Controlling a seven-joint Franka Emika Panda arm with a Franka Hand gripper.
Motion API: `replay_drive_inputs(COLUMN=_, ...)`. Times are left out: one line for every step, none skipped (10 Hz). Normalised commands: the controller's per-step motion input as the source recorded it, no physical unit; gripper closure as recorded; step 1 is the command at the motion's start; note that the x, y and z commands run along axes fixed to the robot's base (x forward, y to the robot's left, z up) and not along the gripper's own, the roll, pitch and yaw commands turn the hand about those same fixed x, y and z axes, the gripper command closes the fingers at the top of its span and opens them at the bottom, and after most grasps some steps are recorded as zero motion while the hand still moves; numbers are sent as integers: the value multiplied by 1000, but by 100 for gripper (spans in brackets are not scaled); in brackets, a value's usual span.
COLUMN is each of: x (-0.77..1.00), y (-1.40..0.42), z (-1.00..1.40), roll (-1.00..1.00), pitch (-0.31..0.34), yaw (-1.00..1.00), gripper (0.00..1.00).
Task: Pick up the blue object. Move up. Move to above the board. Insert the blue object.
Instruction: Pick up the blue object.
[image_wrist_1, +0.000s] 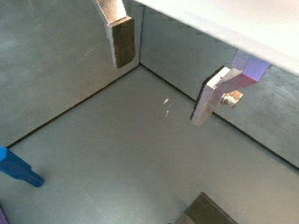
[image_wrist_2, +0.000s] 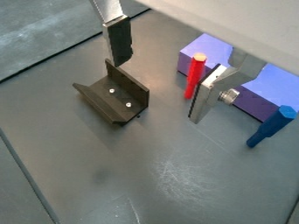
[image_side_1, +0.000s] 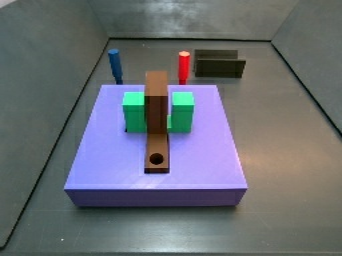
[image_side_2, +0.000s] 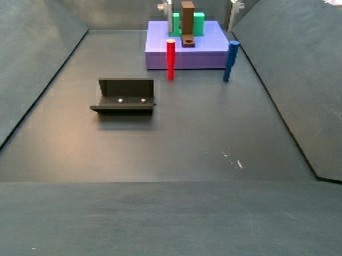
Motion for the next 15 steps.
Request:
replay_drive_inputs(x=0, y=-31, z=-69, roll=0, pitch=0, yaw=0, gripper=0)
replay_drive_inputs(x=-543, y=-503, z=-269, roll=-89, pitch=-163, yaw=169, gripper=0)
replay_drive_inputs(x=-731, y=-669, z=-120, roll=0, pitch=-180, yaw=163, gripper=0)
replay_drive_inputs(x=-694, y=-700, z=-97, roll=0, pitch=-164, yaw=134, gripper=0)
replay_drive_inputs(x=-691, y=-674, z=-91, roll=0, pitch=-161, yaw=117, gripper=0)
replay_drive_inputs(x=-580, y=-757, z=-106, roll=24, pitch=-159, yaw=114, gripper=0)
replay_drive_inputs(x=-409, y=-751, z=-177, roll=39, pitch=-140, yaw=20, gripper=0)
replay_drive_inputs(x=-380, y=-691, z=-251, roll=77, pitch=-110, yaw=0, gripper=0)
replay_drive_inputs(x=-386, y=-660, z=-260, roll=109, pitch=-87, yaw=-34, gripper=0)
replay_drive_inputs(x=-369, y=-643, z=-263, roll=90, pitch=-89, yaw=-31, gripper=0)
replay_drive_inputs(x=-337, y=-494, z=-343, roll=13, pitch=-90, yaw=-26, gripper=0)
replay_drive_inputs(x=-314, y=-366, z=-300, roll=0, pitch=-77, yaw=-66, gripper=0)
replay_drive_inputs(x=-260, y=-220, z=-297, roll=0, pitch=-67, yaw=-86, gripper=0)
replay_drive_inputs(x=-126, y=-129, z=-309, roll=0, pitch=-56, yaw=-29, gripper=0)
replay_drive_inputs(x=-34, y=-109, z=-309, roll=-53, pitch=-60, yaw=0, gripper=0)
